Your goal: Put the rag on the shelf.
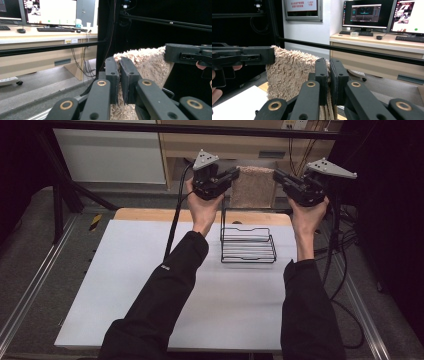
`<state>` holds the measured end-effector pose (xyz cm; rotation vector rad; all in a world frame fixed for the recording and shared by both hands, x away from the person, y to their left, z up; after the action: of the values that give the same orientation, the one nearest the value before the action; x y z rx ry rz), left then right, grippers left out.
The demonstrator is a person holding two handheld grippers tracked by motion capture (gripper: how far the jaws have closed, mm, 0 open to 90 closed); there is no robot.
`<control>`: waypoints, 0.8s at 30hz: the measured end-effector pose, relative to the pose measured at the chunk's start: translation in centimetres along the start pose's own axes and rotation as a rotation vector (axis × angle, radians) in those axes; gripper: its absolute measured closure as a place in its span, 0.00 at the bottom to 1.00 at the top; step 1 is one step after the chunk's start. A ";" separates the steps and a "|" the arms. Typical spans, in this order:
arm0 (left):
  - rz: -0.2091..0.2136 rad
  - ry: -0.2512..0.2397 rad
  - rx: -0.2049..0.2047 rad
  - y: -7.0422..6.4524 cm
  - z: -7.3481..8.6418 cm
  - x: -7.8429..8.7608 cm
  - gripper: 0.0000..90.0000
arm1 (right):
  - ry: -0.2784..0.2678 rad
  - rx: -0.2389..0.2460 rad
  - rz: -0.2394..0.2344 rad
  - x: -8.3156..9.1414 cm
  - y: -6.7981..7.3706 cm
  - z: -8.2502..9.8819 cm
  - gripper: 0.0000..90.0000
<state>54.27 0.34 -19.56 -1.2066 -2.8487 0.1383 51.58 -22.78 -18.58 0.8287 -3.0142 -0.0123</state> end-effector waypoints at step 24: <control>0.057 0.047 0.004 -1.4 3.5 0.7 0.93 | 0.059 -0.012 -0.009 1.7 -0.4 3.1 0.94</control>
<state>52.52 -0.41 -22.94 -1.2737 -2.7738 0.1165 50.25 -24.02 -21.70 0.8259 -2.9526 -0.0053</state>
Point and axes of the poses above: each handheld gripper's, and its own axes: x roughly backward along the jaws, z roughly out of its underside, y roughly to its left, the point moved 3 cm from there along -x, roughly forward along the jaws, and after that the axes turned 4 degrees about -y, right-handed, at the moved point
